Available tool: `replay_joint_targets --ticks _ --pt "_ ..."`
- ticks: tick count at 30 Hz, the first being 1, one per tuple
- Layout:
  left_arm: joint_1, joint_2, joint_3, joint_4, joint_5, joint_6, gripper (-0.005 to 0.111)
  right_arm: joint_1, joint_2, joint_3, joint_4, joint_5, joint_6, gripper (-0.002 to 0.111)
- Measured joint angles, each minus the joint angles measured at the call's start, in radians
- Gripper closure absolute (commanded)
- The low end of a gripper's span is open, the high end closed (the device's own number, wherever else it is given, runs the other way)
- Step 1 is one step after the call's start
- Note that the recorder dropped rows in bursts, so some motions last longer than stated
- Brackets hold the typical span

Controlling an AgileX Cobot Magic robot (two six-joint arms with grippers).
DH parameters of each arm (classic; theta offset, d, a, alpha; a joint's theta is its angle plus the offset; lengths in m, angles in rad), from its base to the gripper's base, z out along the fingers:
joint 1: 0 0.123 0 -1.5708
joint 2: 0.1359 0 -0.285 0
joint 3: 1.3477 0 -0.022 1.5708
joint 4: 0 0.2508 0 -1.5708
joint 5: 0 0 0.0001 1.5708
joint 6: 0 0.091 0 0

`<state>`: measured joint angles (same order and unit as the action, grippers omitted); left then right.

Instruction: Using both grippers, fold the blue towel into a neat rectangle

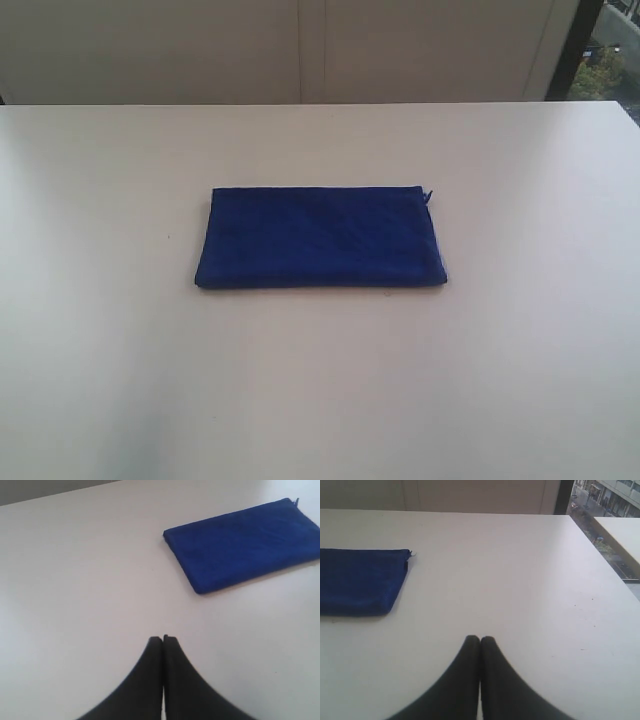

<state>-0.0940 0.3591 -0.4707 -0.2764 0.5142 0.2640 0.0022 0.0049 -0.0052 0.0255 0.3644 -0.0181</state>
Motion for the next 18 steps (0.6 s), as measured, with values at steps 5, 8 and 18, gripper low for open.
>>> replay_joint_targets --ticks 5,8,18 --pt "0.049 -0.128 0.122 0.006 -0.009 0.002 0.107 0.000 0.000 0.000 0.000 0.000 0.000 0.108" --pt "0.057 -0.209 0.201 0.012 -0.045 0.002 0.107 0.000 0.000 0.000 0.000 0.000 0.000 0.108" --pt "0.058 -0.351 0.393 0.016 -0.143 0.002 0.107 0.000 0.000 0.000 0.000 0.000 0.000 0.108"
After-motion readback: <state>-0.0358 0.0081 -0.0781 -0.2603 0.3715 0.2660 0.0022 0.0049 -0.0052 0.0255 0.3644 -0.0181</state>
